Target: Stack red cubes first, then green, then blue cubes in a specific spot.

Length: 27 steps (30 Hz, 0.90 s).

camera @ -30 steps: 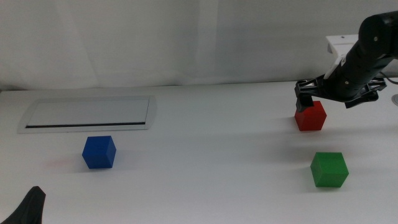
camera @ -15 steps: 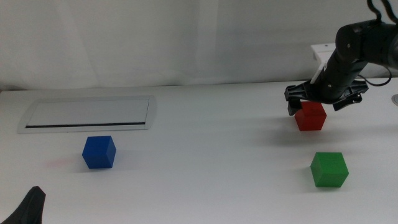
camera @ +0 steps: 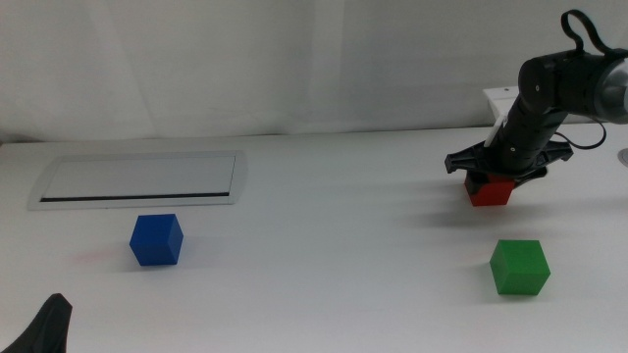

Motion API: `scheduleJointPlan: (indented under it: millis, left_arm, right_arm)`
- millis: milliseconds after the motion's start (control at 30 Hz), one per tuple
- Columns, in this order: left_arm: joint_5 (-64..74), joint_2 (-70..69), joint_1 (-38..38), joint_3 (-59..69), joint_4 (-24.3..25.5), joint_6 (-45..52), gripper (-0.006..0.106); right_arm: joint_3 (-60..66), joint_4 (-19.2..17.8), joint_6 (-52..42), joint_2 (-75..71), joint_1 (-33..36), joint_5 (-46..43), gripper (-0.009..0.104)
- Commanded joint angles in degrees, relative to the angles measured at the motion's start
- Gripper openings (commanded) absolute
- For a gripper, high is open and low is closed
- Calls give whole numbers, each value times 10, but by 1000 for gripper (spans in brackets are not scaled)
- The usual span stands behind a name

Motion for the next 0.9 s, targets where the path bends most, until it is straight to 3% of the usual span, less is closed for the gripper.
scheduleJointPlan:
  millis: [0, 133, 167, 433, 700, 867]
  left_arm:
    - [-3, -2, 0, 21, -1, -1, 92]
    - [-3, -2, 0, 21, -1, -1, 90]
    - [-3, -2, 0, 21, -1, -1, 90]
    - [-3, -2, 0, 21, -1, -1, 90]
    - [-3, -2, 0, 21, -1, -1, 90]
    - [-3, -2, 0, 21, -1, -1, 90]
  right_arm:
    - [-5, -7, -1, 3, 1, -13, 44]
    - [-5, -7, -2, 3, 1, -17, 11]
    - [-12, -7, -2, -3, 1, 1, -3]
    - [-37, -9, 87, -114, 43, 65, -3]
    - [-35, -56, 222, -168, 186, 155, -3]
    - [21, -62, 284, -168, 279, 140, -3]
